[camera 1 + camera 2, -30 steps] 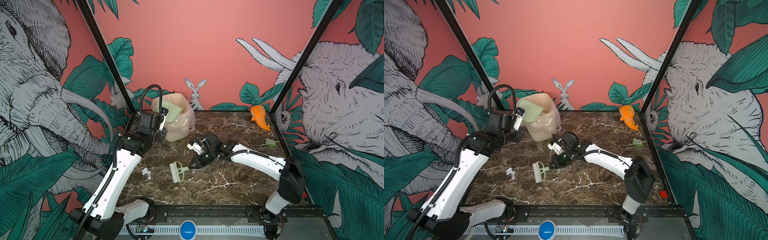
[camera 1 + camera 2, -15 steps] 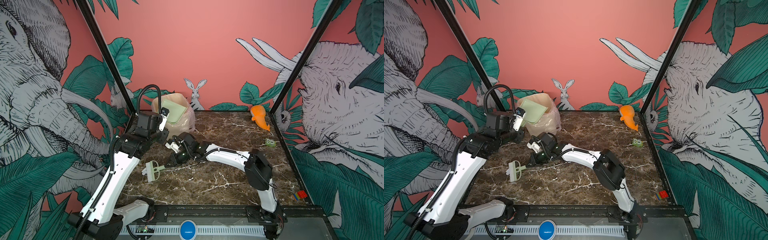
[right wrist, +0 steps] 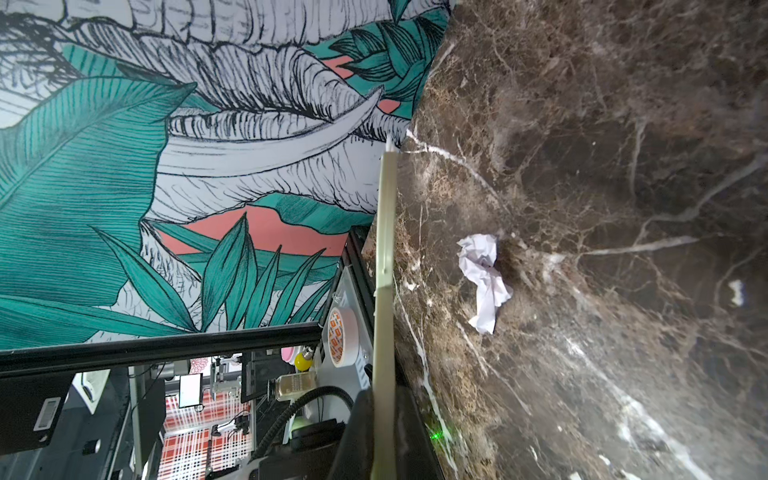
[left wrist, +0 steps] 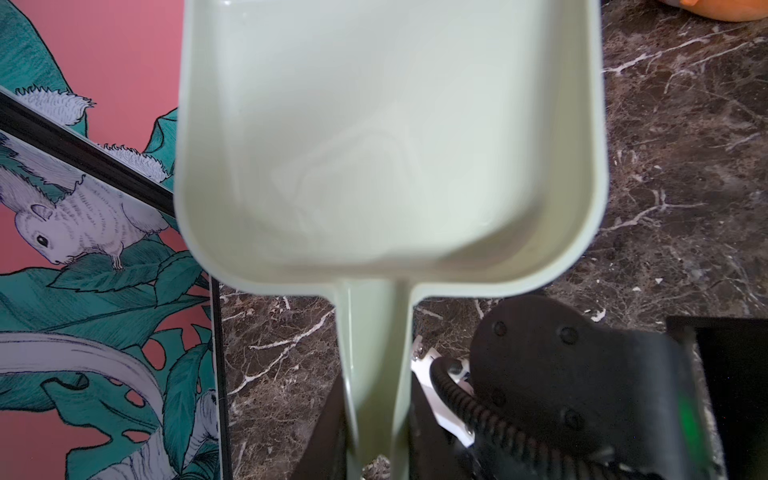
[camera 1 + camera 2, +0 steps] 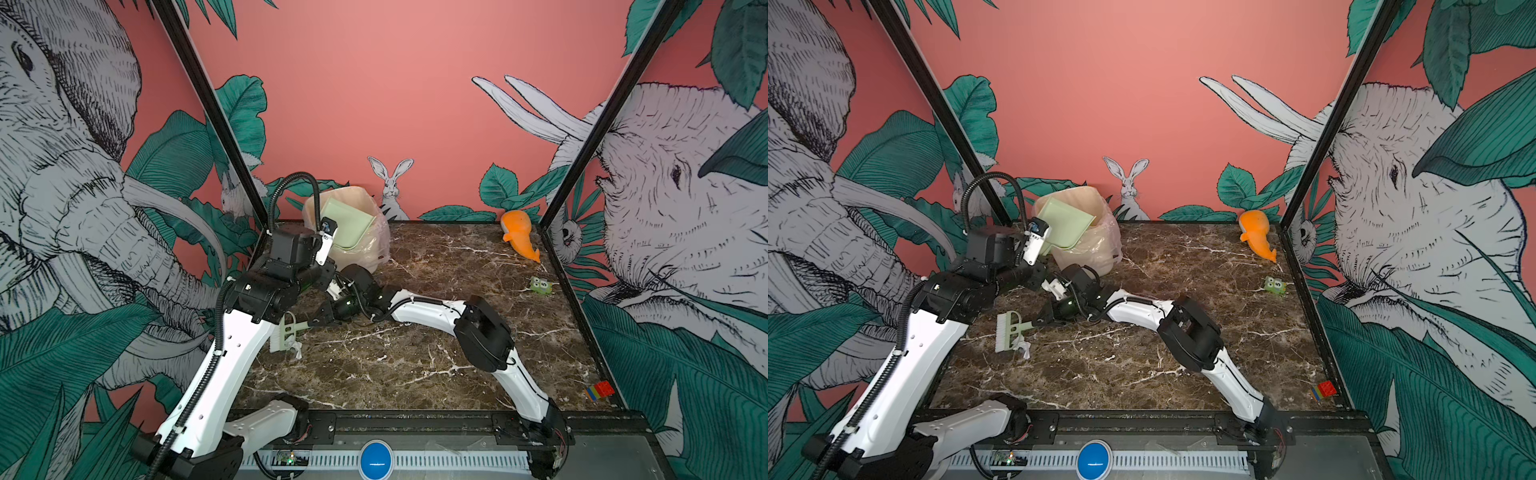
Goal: Sweep away the paper scraps from the table
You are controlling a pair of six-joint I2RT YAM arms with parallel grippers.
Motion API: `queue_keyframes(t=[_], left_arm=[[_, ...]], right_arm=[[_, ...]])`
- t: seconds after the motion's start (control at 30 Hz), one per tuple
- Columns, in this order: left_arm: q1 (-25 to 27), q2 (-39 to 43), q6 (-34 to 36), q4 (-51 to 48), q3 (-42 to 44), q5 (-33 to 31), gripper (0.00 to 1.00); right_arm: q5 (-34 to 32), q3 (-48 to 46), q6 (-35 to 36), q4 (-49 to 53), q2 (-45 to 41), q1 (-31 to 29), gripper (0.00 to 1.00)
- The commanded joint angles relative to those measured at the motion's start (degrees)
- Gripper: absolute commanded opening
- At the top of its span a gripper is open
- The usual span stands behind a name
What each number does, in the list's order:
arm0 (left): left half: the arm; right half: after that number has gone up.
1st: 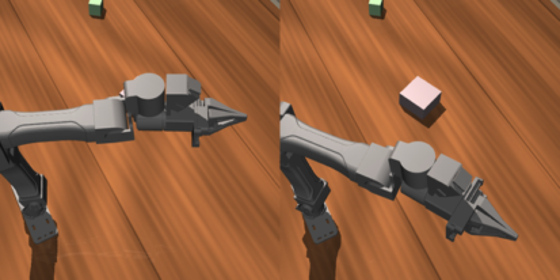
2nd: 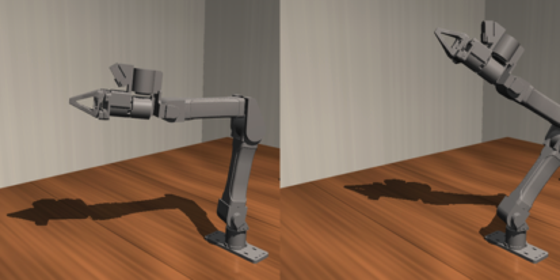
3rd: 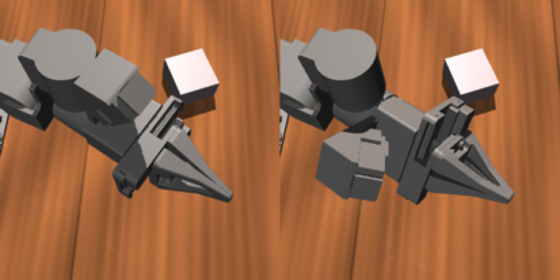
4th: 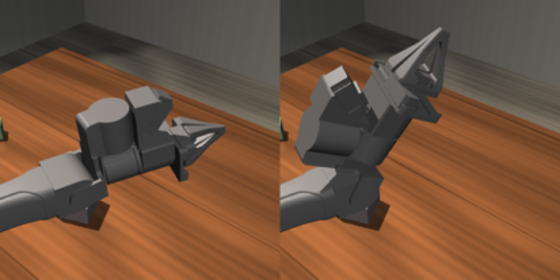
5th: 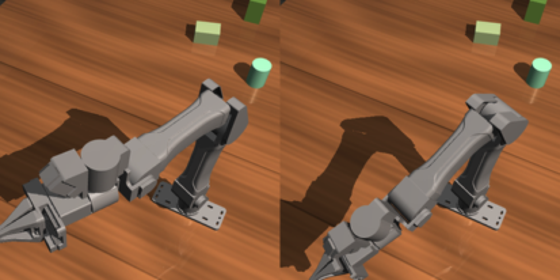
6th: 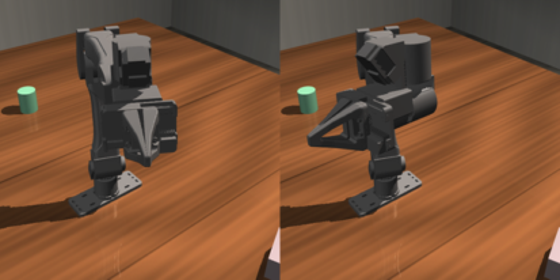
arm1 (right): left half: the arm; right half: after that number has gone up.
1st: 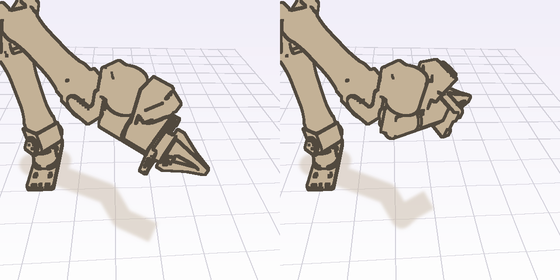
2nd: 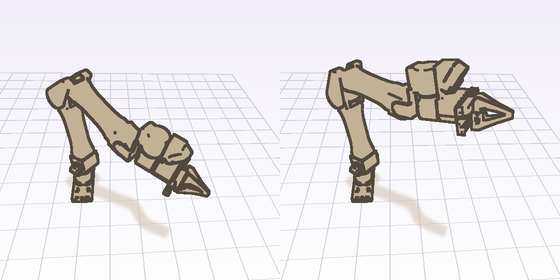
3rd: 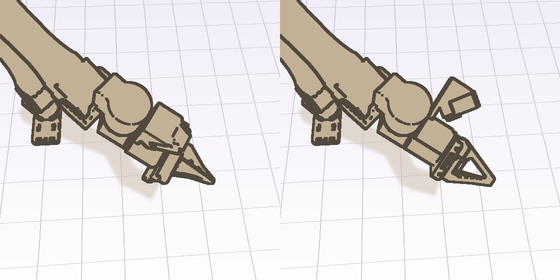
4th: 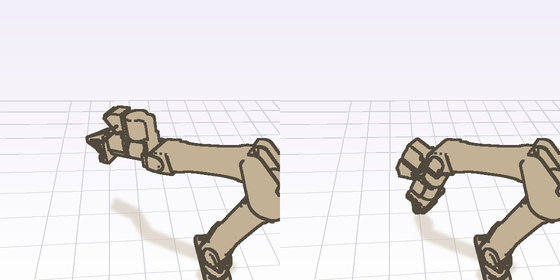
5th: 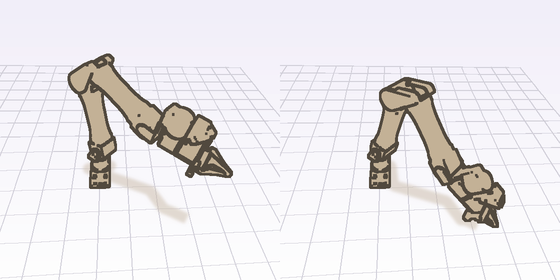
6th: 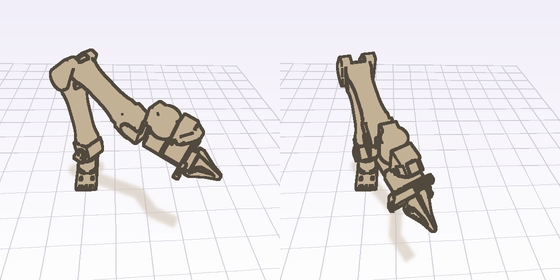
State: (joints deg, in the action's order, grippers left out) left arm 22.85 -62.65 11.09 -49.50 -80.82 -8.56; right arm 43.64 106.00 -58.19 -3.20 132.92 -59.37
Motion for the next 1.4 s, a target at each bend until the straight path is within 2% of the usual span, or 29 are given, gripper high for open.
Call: queue_keyframes(t=[0.0, 0.3, 0.57, 0.67, 0.83, 0.9, 1.07, 1.2, 1.37], left_arm=[[0.3, 1.7, 0.7, -0.9, 0.7, 0.0, 0.06], [0.3, 2.4, 1.2, -2.2, 0.3, -0.7, 0.06], [0.3, 2.0, 1.2, -2.0, 0.7, -0.3, 0.06], [0.3, 1.5, 1.4, -2.4, 0.1, -0.3, 0.06], [0.3, 1.0, 1.3, -2.4, -0.6, -0.2, 0.06], [0.3, 1.0, 1.2, -2.4, -0.7, -0.1, 0.06], [0.3, 0.5, 1.0, -2.9, -1.0, 0.4, 0.07], [0.3, 0.5, 0.9, -3.2, -1.6, 0.6, 0.07], [0.3, 0.4, 0.4, -4.1, -2.5, 0.8, 0.07]], right_arm=[[0.2, 2.5, -3.3, -4.4, 1.7, -0.4, 0.00], [-2.7, 0.5, -9.5, -7.0, 4.6, 0.6, 0.00], [-6.2, -10.4, -13.7, -11.5, 0.0, 3.2, 0.00], [-6.7, -16.5, -13.6, -12.1, -4.0, 4.5, 0.00], [-8.3, -30.1, -12.4, -10.7, -15.3, 7.7, 0.00], [-8.8, -36.2, -10.2, -5.5, -20.8, 9.6, 0.00], [-10.1, -44.6, -2.8, 9.6, -34.1, 14.5, 0.00], [-10.2, -42.5, 2.5, 17.6, -40.4, 16.0, 0.00], [-7.2, -34.2, 3.0, 17.1, -37.6, 11.6, 0.00]])
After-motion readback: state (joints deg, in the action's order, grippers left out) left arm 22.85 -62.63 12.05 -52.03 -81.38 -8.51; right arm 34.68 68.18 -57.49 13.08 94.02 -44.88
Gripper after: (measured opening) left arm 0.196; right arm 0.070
